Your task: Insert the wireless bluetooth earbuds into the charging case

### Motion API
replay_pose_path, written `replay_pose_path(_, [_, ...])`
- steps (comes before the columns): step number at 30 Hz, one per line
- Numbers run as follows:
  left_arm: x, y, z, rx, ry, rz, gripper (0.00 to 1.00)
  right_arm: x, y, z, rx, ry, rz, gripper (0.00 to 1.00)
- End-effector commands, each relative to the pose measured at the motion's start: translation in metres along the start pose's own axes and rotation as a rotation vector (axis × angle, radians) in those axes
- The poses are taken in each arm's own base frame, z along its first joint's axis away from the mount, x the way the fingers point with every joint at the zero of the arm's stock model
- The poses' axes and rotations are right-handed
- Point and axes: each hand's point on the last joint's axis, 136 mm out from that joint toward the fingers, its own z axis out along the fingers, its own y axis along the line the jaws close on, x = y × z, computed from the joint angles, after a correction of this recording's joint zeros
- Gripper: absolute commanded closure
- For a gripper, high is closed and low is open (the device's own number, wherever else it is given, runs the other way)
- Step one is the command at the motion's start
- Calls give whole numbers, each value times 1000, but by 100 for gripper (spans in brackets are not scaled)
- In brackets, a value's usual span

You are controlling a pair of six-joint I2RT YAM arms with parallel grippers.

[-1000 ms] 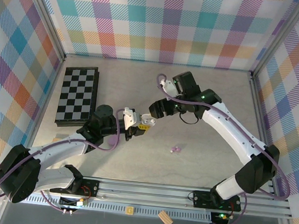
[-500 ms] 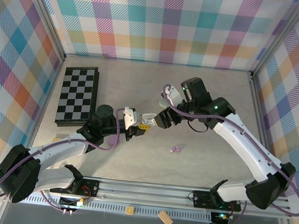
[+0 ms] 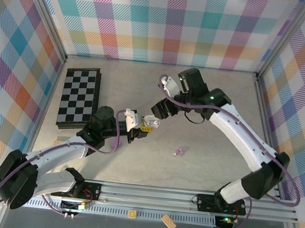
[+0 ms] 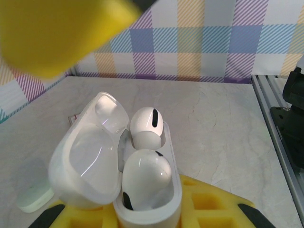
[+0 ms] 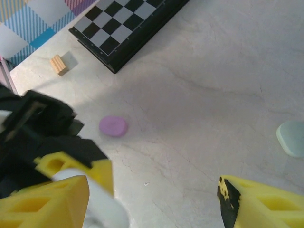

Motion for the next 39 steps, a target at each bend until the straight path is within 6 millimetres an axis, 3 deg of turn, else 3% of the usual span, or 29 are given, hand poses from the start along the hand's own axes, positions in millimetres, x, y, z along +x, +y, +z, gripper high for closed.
replay_pose_path(1, [-16,-3,-5,8,-38,53,97,11,2,4,-28,68,45,28])
replay_pose_path(5, [-18,-3,-7,-4,-40,52,97,25,17,3,-79,111,-38,28])
replay_pose_path(12, [-18,1,-7,-20,-47,37,97,46,36,-18,-135,95,-131,27])
replay_pose_path(16, [-18,-1,-6,-6,-47,36,97,37,30,-32,-56,3,-200,27])
replay_pose_path(21, [-20,-9,-6,40,-48,34,97,39,51,-47,-111,-166,-478,21])
replay_pose_path(25, [-22,-20,-6,117,-20,16,97,50,60,-48,-142,-204,-653,22])
replay_pose_path(31, [-28,-24,-10,137,-17,28,96,47,69,-40,-205,-183,-684,39])
replay_pose_path(36, [-33,-25,-10,148,-27,32,96,52,75,-26,-244,-155,-703,42])
replay_pose_path(39, [-35,-26,-10,153,-31,30,97,51,74,-18,-251,-142,-696,49])
